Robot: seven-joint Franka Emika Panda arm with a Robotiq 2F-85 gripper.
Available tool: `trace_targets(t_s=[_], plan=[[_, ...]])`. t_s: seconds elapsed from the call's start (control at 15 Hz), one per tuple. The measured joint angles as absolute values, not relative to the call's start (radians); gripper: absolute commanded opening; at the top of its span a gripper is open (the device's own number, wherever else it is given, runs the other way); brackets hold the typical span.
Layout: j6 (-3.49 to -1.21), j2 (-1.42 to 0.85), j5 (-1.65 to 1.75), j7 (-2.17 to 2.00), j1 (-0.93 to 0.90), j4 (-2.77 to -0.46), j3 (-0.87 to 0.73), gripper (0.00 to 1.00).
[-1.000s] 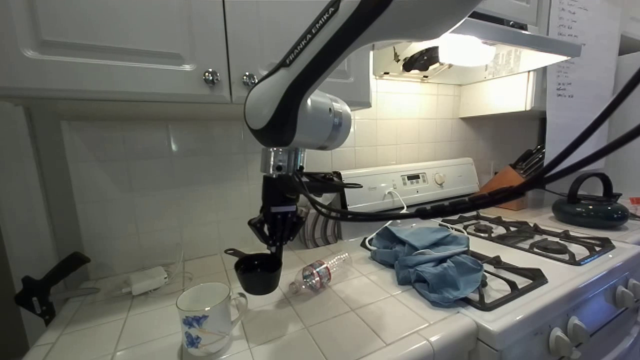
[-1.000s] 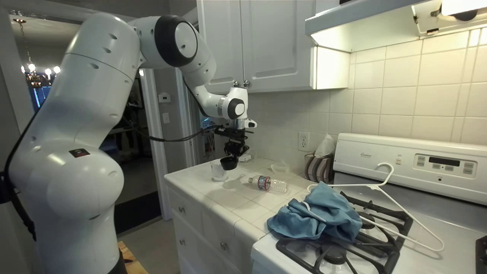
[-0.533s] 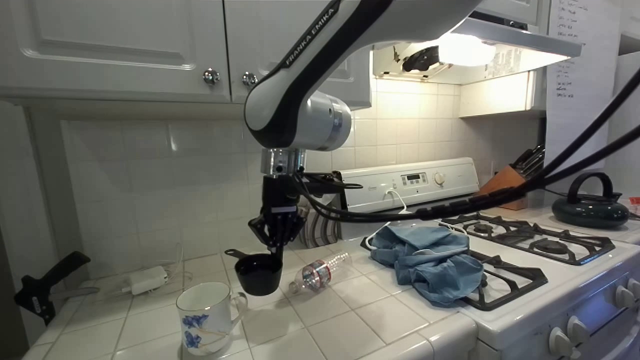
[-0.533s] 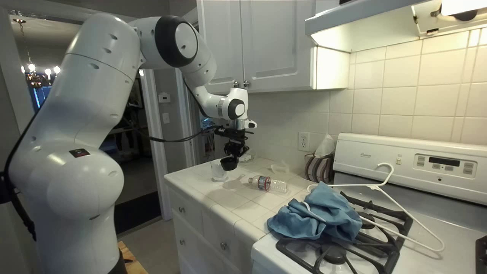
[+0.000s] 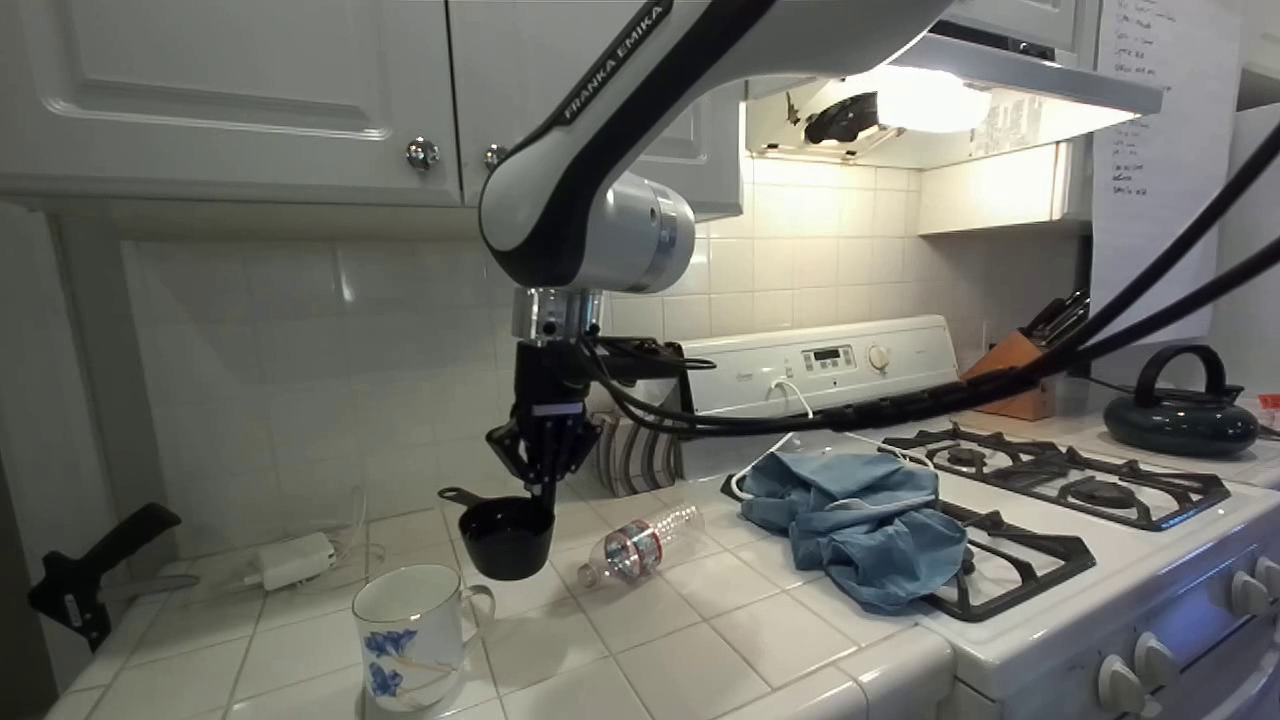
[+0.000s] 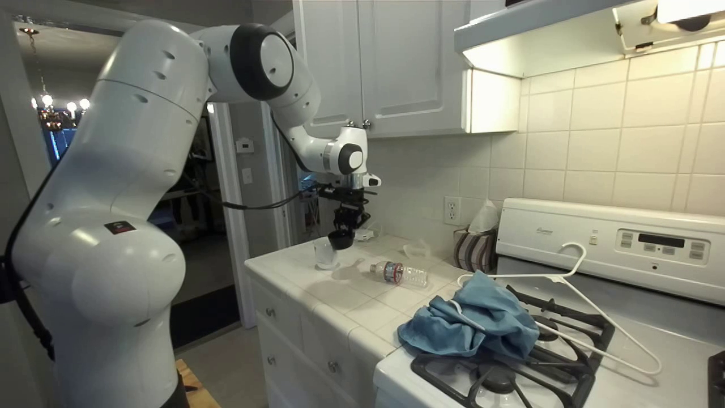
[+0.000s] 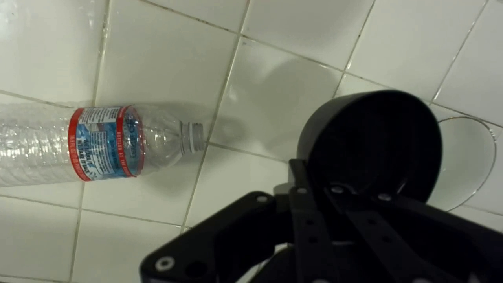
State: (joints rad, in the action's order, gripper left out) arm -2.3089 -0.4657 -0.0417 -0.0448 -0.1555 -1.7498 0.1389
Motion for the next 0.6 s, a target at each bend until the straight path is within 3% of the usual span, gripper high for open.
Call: trace_targets(t_s=[0.6], plan=[[-2.309, -0.488, -0.004, -0.043, -0.201, -1.674, 0.139, 0.01]])
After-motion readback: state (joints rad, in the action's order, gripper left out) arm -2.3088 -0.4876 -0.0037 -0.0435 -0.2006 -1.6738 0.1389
